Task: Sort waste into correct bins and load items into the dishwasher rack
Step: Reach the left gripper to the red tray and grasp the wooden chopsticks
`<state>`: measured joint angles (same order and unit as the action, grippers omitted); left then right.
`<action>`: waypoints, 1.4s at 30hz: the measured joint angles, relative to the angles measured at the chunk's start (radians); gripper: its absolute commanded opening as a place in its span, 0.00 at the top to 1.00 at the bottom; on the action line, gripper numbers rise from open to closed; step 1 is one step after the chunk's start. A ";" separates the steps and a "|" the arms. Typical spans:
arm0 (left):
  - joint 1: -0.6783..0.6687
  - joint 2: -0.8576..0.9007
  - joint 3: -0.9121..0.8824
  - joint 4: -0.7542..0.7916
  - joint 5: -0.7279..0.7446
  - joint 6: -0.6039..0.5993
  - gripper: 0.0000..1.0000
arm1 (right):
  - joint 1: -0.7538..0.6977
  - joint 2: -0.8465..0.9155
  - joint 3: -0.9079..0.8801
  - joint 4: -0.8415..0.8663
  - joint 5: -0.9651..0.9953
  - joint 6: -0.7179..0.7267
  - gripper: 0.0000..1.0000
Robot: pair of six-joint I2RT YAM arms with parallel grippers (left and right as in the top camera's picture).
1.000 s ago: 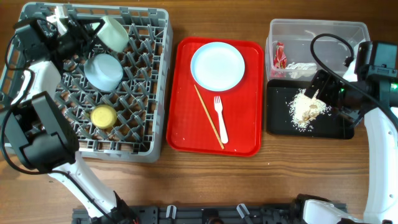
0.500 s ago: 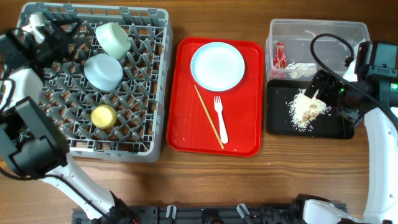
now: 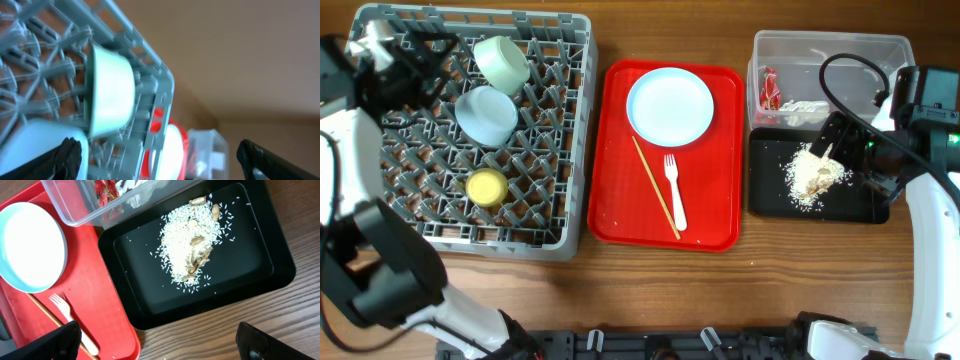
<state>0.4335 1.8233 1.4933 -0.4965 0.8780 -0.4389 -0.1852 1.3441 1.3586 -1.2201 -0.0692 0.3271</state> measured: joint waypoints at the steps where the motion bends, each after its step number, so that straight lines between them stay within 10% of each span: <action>1: -0.021 -0.022 0.000 -0.030 -0.026 0.009 0.00 | 0.000 0.000 0.000 0.000 0.000 0.000 0.00; 11: -0.428 -0.200 0.002 -0.428 -0.433 0.042 0.00 | 0.000 0.000 0.000 -0.008 0.000 0.000 0.01; 23: -0.898 -0.175 0.000 -0.504 -0.710 -0.065 0.00 | 0.000 0.000 0.000 -0.007 0.000 0.000 0.00; 42: -1.050 0.188 0.000 -0.482 -0.896 -0.431 0.05 | 0.000 0.000 0.000 -0.011 0.000 -0.019 0.00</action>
<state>-0.6163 2.0117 1.4933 -0.9783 -0.0181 -0.8703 -0.1852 1.3441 1.3586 -1.2312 -0.0692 0.3084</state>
